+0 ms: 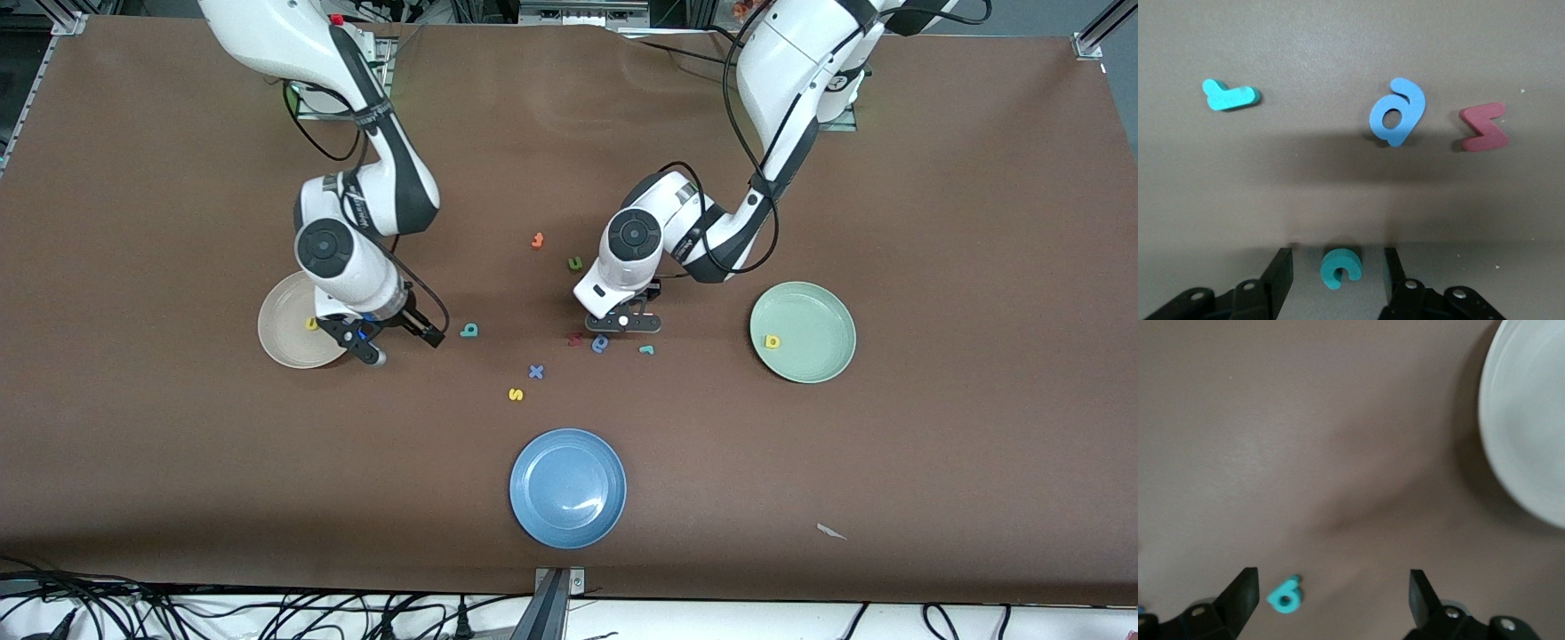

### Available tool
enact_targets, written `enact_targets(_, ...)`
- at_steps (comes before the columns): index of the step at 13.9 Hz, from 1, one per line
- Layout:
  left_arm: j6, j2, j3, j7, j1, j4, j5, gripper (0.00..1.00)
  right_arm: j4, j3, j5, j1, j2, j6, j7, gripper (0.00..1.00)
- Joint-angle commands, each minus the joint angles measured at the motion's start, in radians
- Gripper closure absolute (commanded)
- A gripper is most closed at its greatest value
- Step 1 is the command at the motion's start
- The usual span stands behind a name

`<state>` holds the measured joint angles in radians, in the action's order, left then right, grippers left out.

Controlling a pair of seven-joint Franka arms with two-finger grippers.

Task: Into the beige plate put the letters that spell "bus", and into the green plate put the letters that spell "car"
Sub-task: 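Grasp the teal c with the left gripper while the right reaches b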

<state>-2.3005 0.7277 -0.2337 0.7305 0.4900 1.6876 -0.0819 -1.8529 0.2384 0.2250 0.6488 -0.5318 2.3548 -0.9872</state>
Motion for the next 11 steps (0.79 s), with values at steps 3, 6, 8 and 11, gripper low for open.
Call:
enact_targets(3,-0.005,-0.008,-0.003,0.024,-0.004,0.029,-0.039,0.4,0.099,-0.002,0.014,-0.014,-0.045,-0.069,-0.064,0.15)
enact_targets(6,-0.005,-0.008,-0.004,0.014,-0.004,0.029,-0.039,0.67,0.121,-0.002,0.04,-0.006,-0.051,-0.081,-0.21,0.0)
enact_targets(8,-0.004,-0.011,-0.003,0.009,-0.005,0.027,-0.039,0.89,0.124,-0.004,0.039,-0.001,-0.059,-0.083,-0.359,0.0)
enact_targets(11,0.009,-0.031,-0.003,0.007,-0.011,0.026,-0.039,0.92,0.162,-0.004,0.045,0.006,-0.106,-0.072,-0.558,0.0)
